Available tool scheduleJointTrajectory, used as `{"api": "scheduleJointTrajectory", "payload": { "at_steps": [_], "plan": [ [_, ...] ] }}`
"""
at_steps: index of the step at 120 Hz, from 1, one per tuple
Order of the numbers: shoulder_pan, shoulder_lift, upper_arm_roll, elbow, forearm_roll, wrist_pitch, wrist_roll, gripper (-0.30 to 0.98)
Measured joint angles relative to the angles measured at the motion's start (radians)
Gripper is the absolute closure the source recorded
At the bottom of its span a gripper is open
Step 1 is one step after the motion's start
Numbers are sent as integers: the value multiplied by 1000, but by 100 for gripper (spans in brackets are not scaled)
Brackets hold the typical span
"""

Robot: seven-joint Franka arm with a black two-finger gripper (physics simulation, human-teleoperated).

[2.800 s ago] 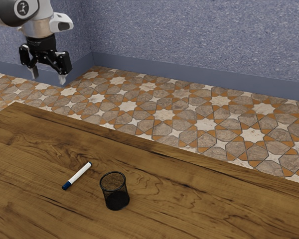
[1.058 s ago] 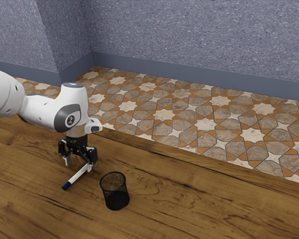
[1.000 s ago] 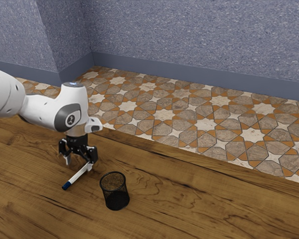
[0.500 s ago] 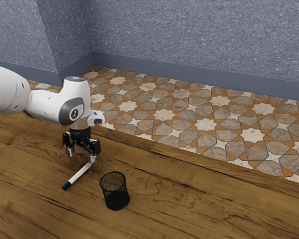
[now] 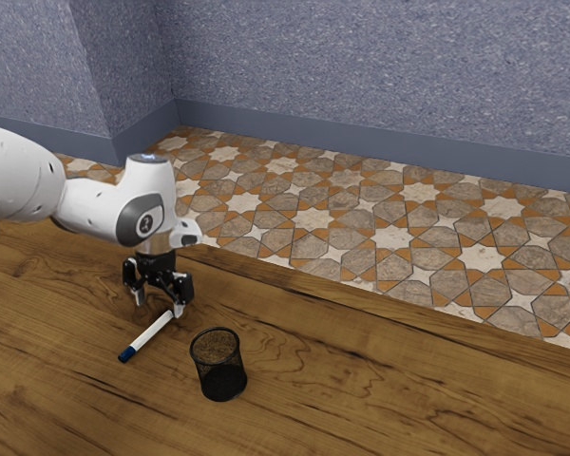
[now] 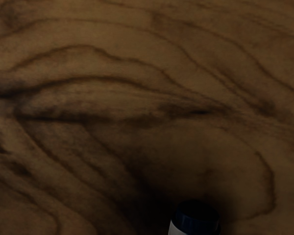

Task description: Put the marker into the pen holder.

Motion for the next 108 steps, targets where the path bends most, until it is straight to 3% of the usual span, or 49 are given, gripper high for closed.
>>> {"api": "scheduleJointTrajectory", "payload": {
  "at_steps": [27,66,82,108],
  "plan": [
    [0,-1,0,-23,-18,6,3,1],
    [-2,-4,1,-21,-1,7,9,59],
    [-2,-4,1,-21,4,9,8,70],
    [-2,-4,1,-21,22,14,-4,77]
  ]
}}
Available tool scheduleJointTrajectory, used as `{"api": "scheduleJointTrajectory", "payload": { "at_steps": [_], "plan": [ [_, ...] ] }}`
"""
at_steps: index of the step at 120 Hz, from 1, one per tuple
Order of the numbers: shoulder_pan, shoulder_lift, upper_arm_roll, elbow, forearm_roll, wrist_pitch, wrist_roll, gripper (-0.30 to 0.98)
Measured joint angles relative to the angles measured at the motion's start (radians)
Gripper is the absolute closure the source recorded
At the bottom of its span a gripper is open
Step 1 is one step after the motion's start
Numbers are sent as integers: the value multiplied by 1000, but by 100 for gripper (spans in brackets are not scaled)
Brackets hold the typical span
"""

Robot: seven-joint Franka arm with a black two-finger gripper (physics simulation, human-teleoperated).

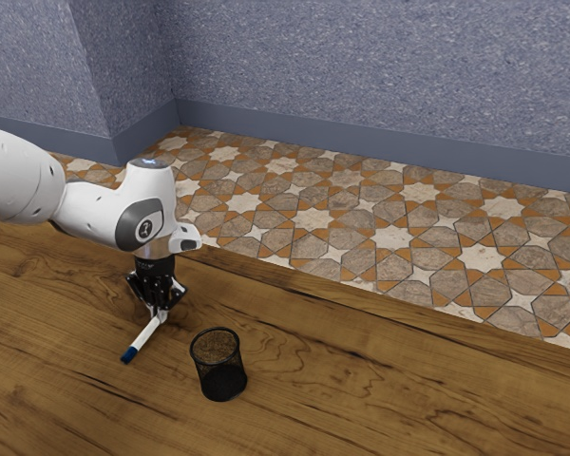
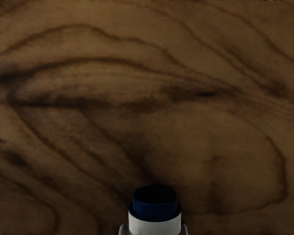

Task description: Put the marker into the pen holder.

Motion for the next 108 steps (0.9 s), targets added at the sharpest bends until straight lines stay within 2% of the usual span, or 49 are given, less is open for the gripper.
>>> {"api": "scheduleJointTrajectory", "payload": {
  "at_steps": [41,61,86,108],
  "plan": [
    [-26,-135,-23,-2,95,15,-27,79],
    [-31,-285,-113,-44,123,16,-43,79],
    [-51,-559,-263,-232,137,20,-128,78],
    [-47,-617,-318,-283,137,51,-219,78]
  ]
}}
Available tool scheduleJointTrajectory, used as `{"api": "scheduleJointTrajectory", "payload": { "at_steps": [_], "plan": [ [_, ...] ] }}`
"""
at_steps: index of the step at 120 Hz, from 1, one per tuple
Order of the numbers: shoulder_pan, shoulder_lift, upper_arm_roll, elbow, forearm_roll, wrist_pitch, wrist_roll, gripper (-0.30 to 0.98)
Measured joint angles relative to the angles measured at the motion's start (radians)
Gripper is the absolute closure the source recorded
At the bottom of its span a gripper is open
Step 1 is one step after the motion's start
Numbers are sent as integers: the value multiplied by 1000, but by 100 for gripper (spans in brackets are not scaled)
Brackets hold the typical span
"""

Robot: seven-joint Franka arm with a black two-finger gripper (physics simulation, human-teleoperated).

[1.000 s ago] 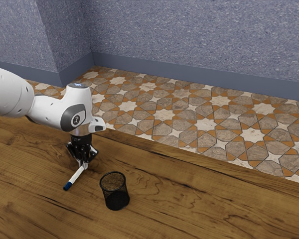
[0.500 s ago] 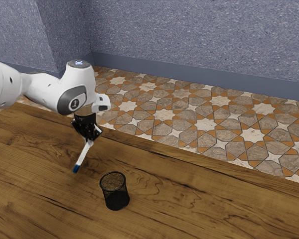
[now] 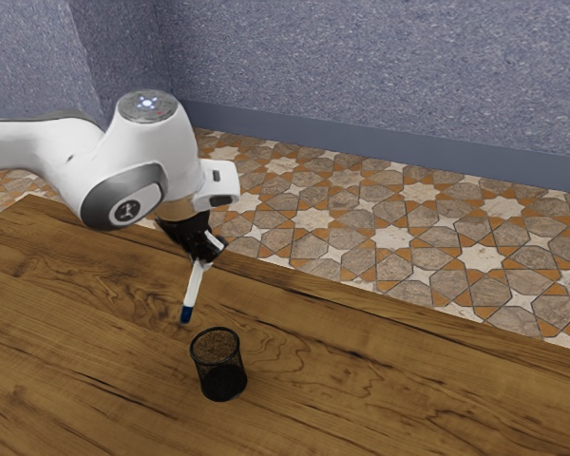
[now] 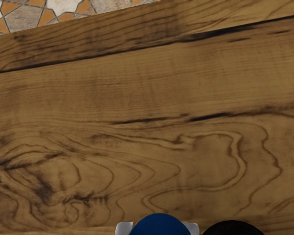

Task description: Put the marker into the pen holder.

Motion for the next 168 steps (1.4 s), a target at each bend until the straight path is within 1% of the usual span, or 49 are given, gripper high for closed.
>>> {"api": "scheduleJointTrajectory", "payload": {
  "at_steps": [18,55,78,87,97,105,110,117,122,126,138,149,158,168],
  "plan": [
    [0,-4,-44,-14,1,19,-73,78],
    [1,8,-70,-24,7,51,-186,78],
    [1,7,-89,-24,-28,54,-223,37],
    [2,3,-89,-24,-31,53,-233,26],
    [24,7,-85,-10,-32,42,-243,18],
    [53,35,-62,61,-32,26,-248,13],
    [64,61,-47,137,-33,-8,-246,11],
    [63,93,-19,255,-36,-78,-238,8],
    [62,126,4,363,-38,-150,-224,7],
    [59,141,27,417,-39,-202,-210,6],
    [71,194,80,539,-52,-328,-153,4],
    [107,235,100,634,-63,-420,-104,2],
    [112,259,136,692,-99,-490,-68,2],
    [113,269,155,715,-129,-541,-33,1]
  ]
}}
